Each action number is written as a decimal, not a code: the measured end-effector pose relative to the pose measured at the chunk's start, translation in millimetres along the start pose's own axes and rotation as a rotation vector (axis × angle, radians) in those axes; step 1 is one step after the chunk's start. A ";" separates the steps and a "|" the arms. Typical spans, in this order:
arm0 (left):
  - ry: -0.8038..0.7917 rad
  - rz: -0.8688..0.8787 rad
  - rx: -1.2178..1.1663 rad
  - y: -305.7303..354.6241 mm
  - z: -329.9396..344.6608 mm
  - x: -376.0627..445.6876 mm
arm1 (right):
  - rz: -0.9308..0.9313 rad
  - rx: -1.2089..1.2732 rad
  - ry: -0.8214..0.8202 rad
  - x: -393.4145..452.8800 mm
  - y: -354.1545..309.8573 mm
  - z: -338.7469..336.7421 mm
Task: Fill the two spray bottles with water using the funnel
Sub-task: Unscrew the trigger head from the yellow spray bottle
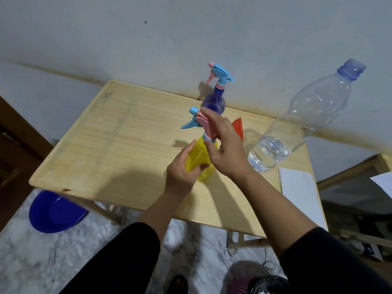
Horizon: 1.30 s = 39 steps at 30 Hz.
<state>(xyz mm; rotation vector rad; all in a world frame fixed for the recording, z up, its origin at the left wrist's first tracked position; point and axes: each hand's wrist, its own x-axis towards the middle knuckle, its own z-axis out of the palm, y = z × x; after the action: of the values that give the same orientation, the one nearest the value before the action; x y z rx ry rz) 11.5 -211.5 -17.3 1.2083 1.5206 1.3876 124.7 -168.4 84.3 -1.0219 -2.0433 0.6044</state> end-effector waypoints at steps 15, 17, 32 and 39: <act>-0.005 0.006 0.028 -0.2 0.1 -1.7 | 0.002 0.005 -0.043 1.7 2.4 -8.8; -0.014 0.009 0.025 -0.2 -0.1 -0.6 | 0.013 0.039 -0.064 2.0 1.4 -11.0; -0.017 -0.003 0.018 -2.8 -0.1 0.0 | 0.031 0.063 -0.113 3.2 0.8 -17.6; -0.026 0.003 0.002 -3.1 -0.6 0.0 | 0.039 0.057 -0.153 4.5 2.7 -19.2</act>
<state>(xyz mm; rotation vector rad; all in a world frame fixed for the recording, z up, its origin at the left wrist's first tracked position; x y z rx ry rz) 10.5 -211.6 -20.3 1.2264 1.5032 1.3670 139.5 -161.7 95.9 -1.0112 -2.1287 0.7782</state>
